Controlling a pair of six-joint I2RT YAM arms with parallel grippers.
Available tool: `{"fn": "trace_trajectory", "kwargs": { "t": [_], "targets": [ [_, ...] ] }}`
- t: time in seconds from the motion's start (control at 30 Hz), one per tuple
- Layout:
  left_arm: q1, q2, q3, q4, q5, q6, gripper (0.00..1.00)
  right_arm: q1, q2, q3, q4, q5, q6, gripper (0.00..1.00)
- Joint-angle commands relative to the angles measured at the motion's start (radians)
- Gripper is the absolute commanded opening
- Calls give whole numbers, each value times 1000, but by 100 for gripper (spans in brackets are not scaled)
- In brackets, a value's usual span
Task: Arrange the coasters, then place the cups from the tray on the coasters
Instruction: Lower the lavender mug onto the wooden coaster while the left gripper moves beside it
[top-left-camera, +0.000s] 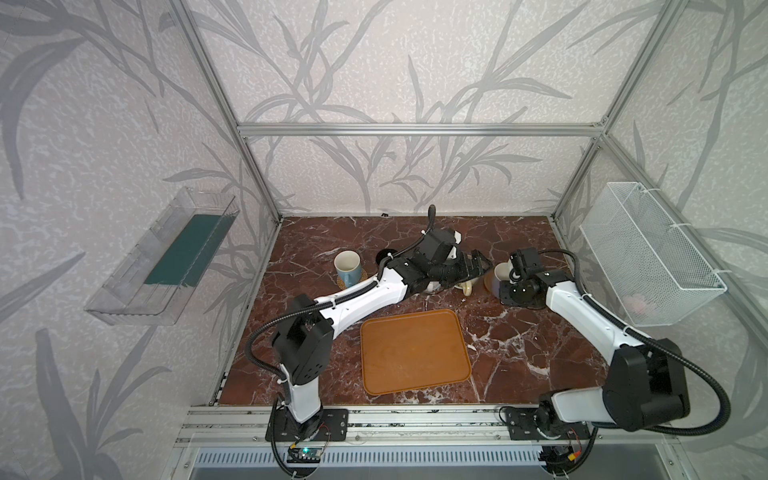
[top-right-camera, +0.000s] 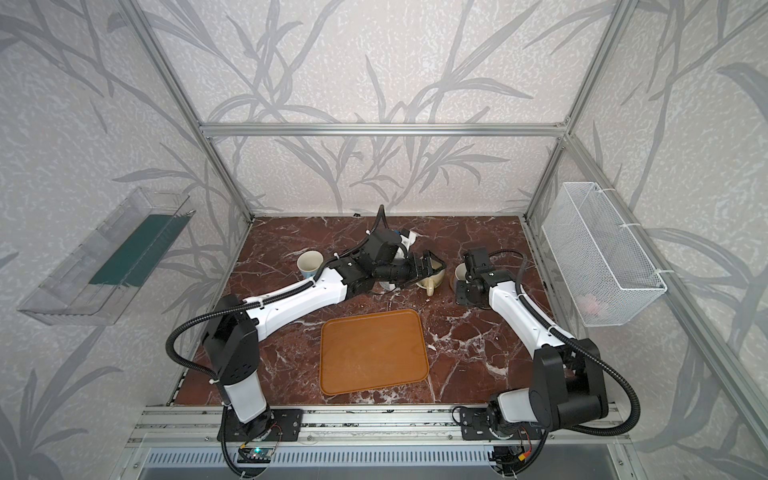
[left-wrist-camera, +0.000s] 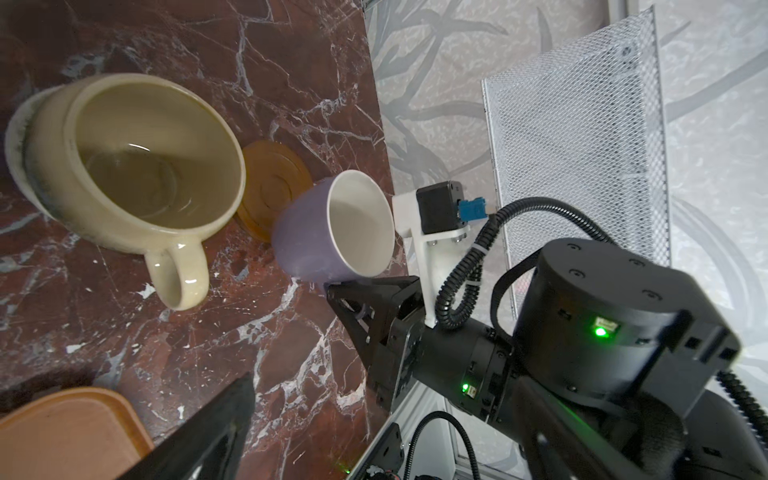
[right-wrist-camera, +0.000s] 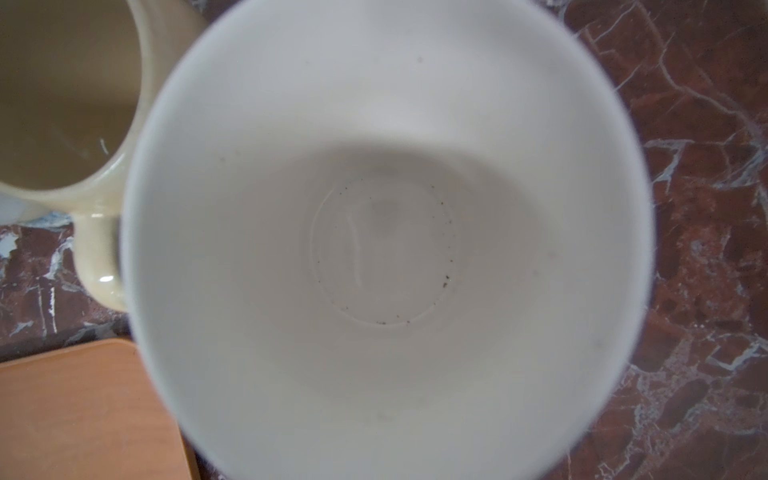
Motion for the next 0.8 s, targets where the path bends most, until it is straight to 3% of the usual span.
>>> {"fn": "trace_trajectory", "kwargs": {
  "t": [0.0, 0.57, 0.77],
  "targets": [
    [7, 37, 67, -79, -3, 72, 99, -8, 31, 87, 66, 25, -24, 3],
    [39, 167, 191, -92, 26, 80, 98, -69, 213, 172, 74, 0, -32, 2],
    [46, 174, 168, -66, 24, 72, 98, -69, 238, 178, 78, -6, -35, 2]
  ]
}}
